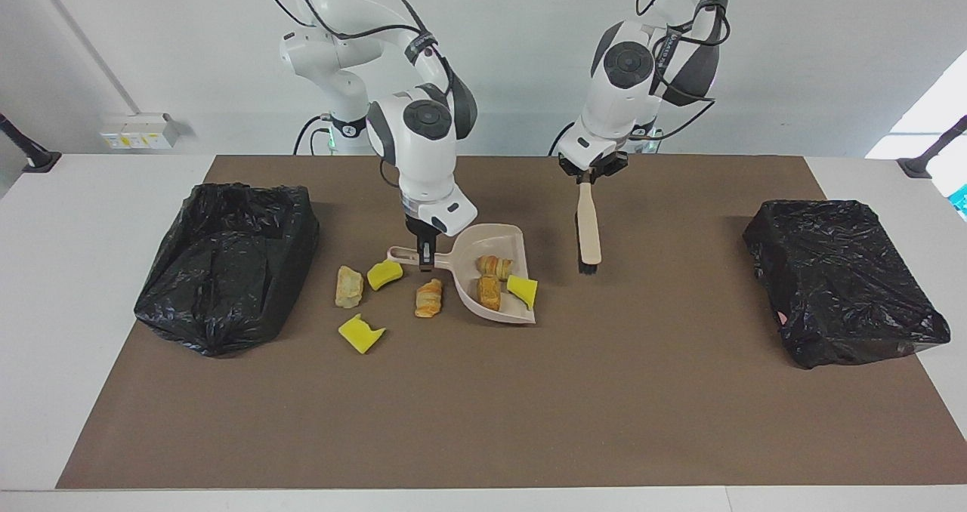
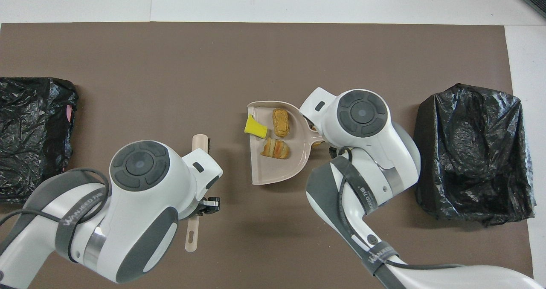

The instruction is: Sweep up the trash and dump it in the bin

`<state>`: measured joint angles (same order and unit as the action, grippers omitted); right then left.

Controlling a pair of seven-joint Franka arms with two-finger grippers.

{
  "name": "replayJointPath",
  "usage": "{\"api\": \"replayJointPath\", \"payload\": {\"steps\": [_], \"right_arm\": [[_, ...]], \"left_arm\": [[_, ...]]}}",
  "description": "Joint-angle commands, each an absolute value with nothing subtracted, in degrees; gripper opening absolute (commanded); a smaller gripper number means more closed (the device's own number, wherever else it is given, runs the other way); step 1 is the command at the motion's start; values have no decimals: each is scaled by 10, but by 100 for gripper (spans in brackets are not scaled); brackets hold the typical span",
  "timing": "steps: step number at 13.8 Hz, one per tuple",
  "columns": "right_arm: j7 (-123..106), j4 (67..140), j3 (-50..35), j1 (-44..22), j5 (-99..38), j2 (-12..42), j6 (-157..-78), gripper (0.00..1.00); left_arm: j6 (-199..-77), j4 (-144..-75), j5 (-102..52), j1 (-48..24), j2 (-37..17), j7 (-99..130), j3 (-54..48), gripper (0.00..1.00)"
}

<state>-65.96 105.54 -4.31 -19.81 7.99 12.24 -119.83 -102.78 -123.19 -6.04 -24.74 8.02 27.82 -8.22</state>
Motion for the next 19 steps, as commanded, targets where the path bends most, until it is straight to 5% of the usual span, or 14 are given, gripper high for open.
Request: {"api": "replayJointPath", "payload": {"steps": [1, 9, 14, 19], "right_arm": [[-730, 1029, -49, -148, 52, 98, -1148, 0], [-909, 917, -44, 15, 17, 86, -1006, 0], [-1042, 917, -39, 151, 31, 73, -1011, 0], [-1060, 939, -37, 211, 155, 58, -1047, 0]], "left_arm": [[-1123, -1326, -69, -299, 146, 363, -77, 0], [-1217, -1396, -68, -417, 121, 418, -78, 0], [-1251, -1406, -69, -417, 103, 430, -78, 0], [-1270, -1412, -76, -417, 96, 437, -78, 0]]}}
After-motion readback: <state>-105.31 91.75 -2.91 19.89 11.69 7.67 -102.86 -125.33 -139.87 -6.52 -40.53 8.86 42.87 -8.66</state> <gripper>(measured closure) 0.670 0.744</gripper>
